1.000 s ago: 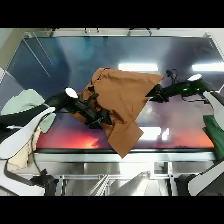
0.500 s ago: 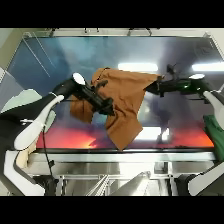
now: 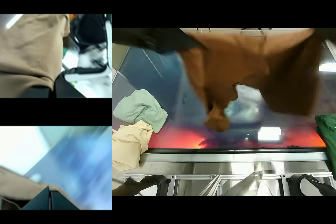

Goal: Fold the shirts.

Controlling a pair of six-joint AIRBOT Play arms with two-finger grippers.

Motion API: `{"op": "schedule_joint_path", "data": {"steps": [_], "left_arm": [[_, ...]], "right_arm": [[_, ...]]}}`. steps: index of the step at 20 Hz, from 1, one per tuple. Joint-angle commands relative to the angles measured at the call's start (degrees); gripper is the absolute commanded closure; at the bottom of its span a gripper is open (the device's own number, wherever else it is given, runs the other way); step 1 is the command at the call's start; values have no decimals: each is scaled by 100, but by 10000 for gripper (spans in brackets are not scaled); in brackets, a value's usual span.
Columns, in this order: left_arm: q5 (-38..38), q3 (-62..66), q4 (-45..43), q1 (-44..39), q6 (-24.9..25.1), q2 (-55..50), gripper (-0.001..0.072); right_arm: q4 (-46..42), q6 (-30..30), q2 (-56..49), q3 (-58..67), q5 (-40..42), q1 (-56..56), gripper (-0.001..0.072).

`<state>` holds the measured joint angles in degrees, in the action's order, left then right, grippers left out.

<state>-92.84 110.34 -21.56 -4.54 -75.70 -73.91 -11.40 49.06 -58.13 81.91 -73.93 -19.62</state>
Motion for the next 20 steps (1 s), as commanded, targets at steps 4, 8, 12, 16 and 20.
{"op": "schedule_joint_path", "data": {"steps": [4, 8, 12, 16, 20], "left_arm": [[138, -267, -752, 929, 153, 1176, 676], [146, -1941, -741, 1003, 603, 828, 675], [442, -3027, -748, 1034, 1222, -444, 679], [1541, -2586, -568, 1471, 1473, -2135, 410], [1093, -1283, -380, 1987, 1141, -3049, -5]], "right_arm": [[-494, -345, 1246, 2, 1676, -83, 701], [-704, -627, -199, -2, 1545, 616, 700], [-1047, -667, -2212, 0, 2232, 1294, 700], [-1049, 46, -3827, 522, 2708, 1123, 164], [-1049, 868, -3882, 846, 822, 48, 157]]}}
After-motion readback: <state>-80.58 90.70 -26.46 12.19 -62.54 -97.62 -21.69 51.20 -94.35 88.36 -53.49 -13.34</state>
